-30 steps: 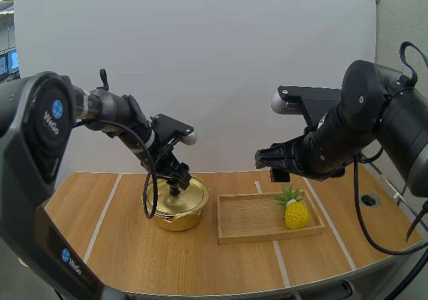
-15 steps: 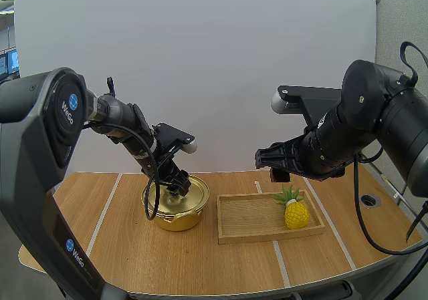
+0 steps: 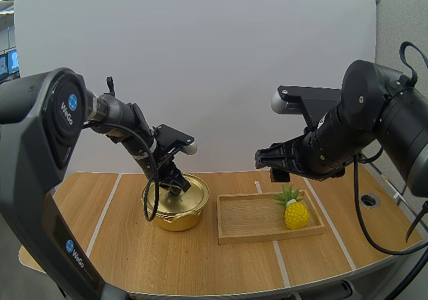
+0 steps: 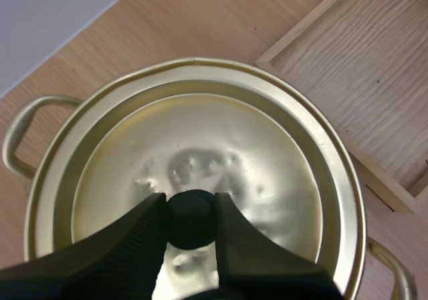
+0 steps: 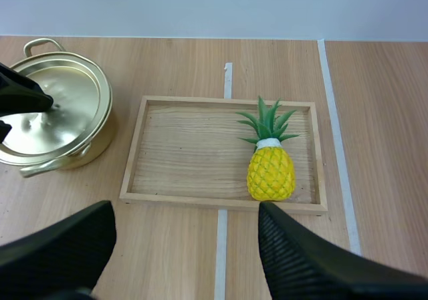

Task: Open the pot, put the pineapple inside, and close it

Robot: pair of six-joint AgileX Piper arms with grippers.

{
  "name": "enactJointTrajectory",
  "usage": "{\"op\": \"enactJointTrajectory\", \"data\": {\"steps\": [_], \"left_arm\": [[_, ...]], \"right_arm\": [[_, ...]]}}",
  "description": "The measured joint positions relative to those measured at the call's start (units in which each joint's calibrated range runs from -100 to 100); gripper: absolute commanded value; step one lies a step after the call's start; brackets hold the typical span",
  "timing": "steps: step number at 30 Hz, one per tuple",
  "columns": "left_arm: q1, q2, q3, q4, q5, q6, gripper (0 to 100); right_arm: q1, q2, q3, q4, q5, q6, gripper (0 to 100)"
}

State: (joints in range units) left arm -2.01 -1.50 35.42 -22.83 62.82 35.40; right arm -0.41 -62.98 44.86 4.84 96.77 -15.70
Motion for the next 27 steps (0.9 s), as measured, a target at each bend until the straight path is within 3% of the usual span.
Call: {"op": "enactJointTrajectory", "data": {"steps": [6, 15, 27], "left_arm": [[0.00, -6.6, -4.8, 0.2, 4.1, 0.0, 1], [-0.06, -21.7, -20.4, 0.5, 6.2, -2.0, 1], [-0.06, -29.6, -39.0, 0.5, -5.3, -2.3, 1]], "right_arm": [[0.0, 0.0, 0.0, 0.0, 0.0, 0.0, 100], [0.0, 0.0, 0.0, 0.0, 0.0, 0.0, 100], [0.0, 0.0, 0.0, 0.0, 0.0, 0.0, 100]]}}
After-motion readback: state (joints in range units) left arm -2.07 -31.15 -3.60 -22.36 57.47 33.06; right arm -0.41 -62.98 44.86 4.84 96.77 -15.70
